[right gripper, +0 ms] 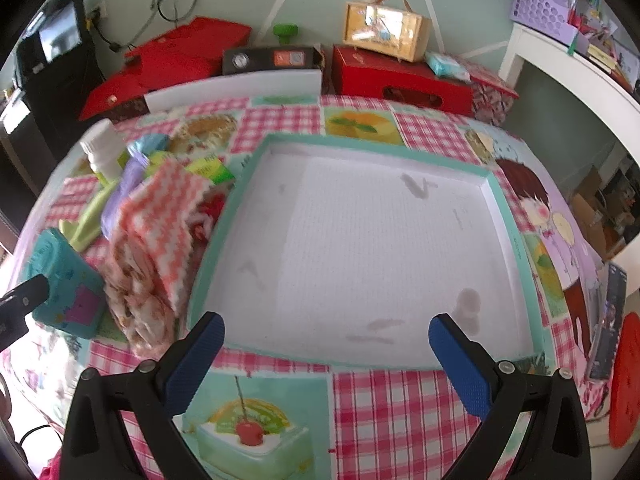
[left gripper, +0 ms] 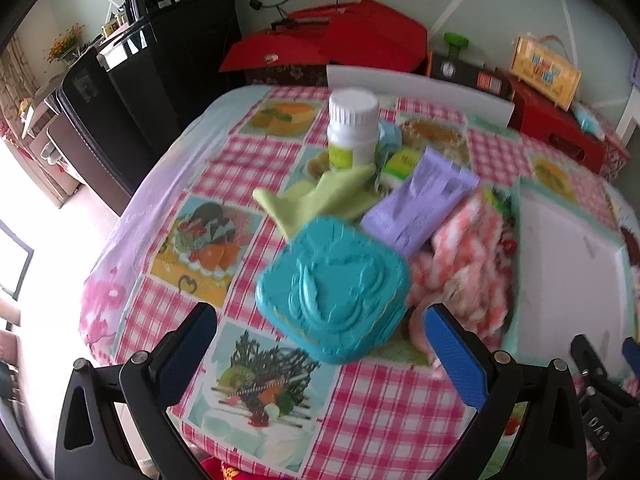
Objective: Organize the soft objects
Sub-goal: 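Move left gripper to the purple packet while right gripper approaches the pink zigzag towel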
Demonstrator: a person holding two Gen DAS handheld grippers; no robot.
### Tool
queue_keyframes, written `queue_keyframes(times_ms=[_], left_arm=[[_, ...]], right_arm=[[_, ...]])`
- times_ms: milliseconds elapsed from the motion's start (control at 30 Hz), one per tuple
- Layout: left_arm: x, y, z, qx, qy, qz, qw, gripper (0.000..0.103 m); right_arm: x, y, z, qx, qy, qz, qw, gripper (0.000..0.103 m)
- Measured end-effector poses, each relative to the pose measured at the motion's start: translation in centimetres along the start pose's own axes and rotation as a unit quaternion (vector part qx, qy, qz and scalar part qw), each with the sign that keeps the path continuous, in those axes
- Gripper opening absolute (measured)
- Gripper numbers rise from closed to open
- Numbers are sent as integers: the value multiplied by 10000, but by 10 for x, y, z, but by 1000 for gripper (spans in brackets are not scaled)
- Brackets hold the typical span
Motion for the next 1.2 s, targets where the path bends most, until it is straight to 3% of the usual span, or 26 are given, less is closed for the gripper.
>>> queue_keyframes(times_ms=[133,367,567,700,867,1067,1200], left_arm=[[-16,-24,4,-207,213,-235,9993,103],[-16,-64,-6,-30,200,-297,9994,103],[11,-87,-16,-81,506,114,9986,103],[24,-97,-25,-140,705,131,9973,103],[36,-112,-34,-417,1003,75,9941,103],[49,-112,-46,-25,841,134,9964,103],[62,-108,-43,228,449,402,9979,103]], right_arm=[[-15,-21,12,-65,-284,-254,9993,103],[-26,-55,31,-77,-792,-420,9959,103],[-12,-85,48,-171,-1155,-181,9930,103],[5,-97,54,-116,-1627,77,9866,103],[22,-109,54,-25,-1893,239,9816,103],[41,-119,54,-22,-1921,479,9802,103],[55,-119,58,-108,-1862,678,9801,103]])
Point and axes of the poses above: each gripper's, at about its wrist camera, not at the fingertips, and x roughly the way its jaws point, z to its left, y to its underside, the point moved 6 cm from there along x, roughly the way its jaws point, and after that the axes turned 8 degrees about z, right-handed, at the moved point
